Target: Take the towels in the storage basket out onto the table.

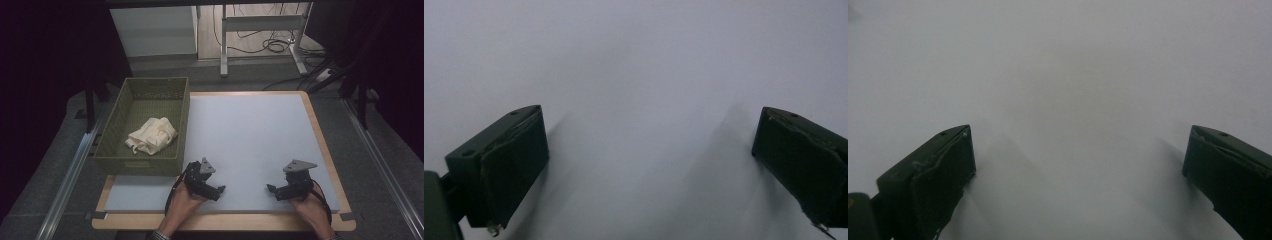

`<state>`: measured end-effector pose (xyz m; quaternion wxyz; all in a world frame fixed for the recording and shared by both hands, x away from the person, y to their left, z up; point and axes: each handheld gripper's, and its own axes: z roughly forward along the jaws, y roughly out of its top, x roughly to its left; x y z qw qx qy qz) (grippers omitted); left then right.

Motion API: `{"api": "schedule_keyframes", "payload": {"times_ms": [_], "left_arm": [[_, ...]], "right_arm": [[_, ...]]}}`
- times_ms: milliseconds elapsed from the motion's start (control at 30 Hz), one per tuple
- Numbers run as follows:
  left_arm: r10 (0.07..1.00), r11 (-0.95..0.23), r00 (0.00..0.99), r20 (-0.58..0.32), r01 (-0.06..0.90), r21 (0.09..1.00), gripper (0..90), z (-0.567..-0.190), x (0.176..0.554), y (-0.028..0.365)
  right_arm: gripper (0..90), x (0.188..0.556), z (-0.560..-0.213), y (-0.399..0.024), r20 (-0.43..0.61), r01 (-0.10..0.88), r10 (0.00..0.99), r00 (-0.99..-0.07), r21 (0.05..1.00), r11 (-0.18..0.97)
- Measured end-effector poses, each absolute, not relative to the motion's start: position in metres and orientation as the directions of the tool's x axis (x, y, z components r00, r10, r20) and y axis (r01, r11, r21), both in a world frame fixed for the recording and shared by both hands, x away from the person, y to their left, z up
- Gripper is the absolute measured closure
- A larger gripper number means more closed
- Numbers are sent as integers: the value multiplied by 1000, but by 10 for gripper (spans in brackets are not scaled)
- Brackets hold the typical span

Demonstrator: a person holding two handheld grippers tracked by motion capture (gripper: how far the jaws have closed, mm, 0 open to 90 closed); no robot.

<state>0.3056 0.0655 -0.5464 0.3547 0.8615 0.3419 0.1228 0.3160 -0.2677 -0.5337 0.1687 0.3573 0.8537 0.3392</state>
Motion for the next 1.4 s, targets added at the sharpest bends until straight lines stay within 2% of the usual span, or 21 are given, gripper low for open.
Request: {"api": "schedule_keyframes", "payload": {"times_ms": [1400], "left_arm": [[677, -513, 735, -47, 517, 685, 22, -543, 307, 65]], "right_arm": [[6, 316, -534, -268, -42, 496, 725, -688, 701, 512]]}}
